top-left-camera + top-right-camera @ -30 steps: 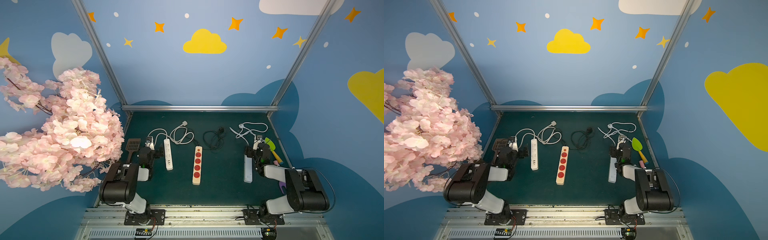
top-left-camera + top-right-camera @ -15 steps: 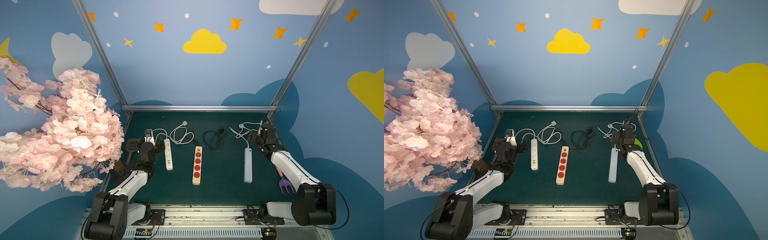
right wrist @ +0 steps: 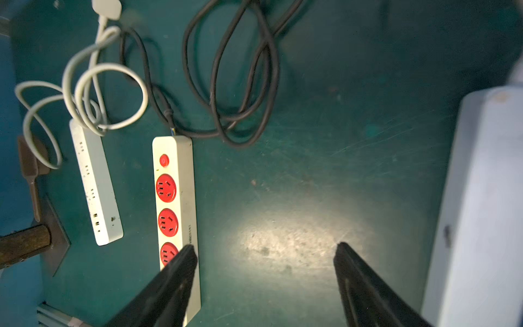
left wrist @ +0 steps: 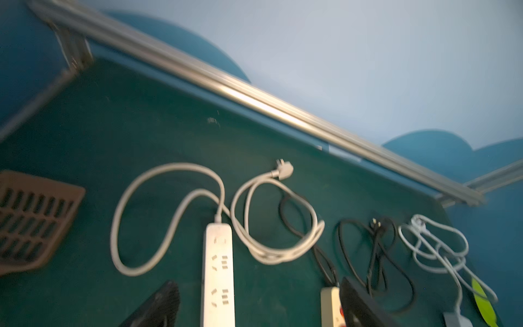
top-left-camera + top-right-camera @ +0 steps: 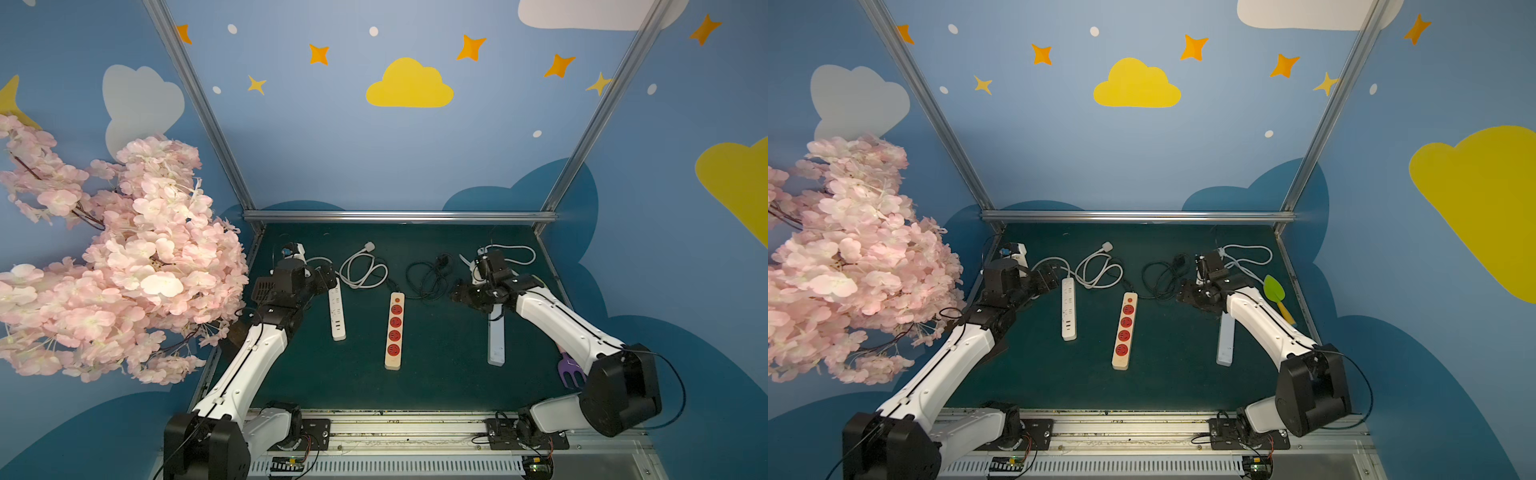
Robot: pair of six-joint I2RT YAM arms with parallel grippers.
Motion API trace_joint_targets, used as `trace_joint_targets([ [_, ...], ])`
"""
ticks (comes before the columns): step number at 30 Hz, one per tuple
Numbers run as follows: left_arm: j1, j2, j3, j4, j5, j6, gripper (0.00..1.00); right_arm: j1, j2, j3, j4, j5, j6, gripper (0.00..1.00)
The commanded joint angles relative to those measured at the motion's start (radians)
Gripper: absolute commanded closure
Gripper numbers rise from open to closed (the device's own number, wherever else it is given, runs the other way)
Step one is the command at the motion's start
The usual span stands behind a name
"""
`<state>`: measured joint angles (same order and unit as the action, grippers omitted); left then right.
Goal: Wrap the cord around the power strip
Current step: Pick up the power strip from the center of the board.
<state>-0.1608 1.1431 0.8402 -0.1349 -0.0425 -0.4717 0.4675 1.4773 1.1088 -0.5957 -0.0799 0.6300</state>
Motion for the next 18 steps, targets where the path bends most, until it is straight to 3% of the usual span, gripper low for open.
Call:
trace_joint_targets([
  [1, -0.090, 0.045, 0.083, -0.172, 0.043, 0.016, 0.11, 0.093, 0.126, 0.107, -0.041, 0.068, 0.160, 0.17],
  [6, -0.205, 0.064, 0.070, -0.202, -0.047, 0.036, 0.10, 0.200, 0.368, 0.337, -0.109, 0.108, 0.210, 0.14],
  [18, -0.243, 0.007, -0.019, -0.153, -0.035, 0.002, 0.11, 0.276, 0.729, 0.710, -0.207, 0.088, 0.239, 0.16],
])
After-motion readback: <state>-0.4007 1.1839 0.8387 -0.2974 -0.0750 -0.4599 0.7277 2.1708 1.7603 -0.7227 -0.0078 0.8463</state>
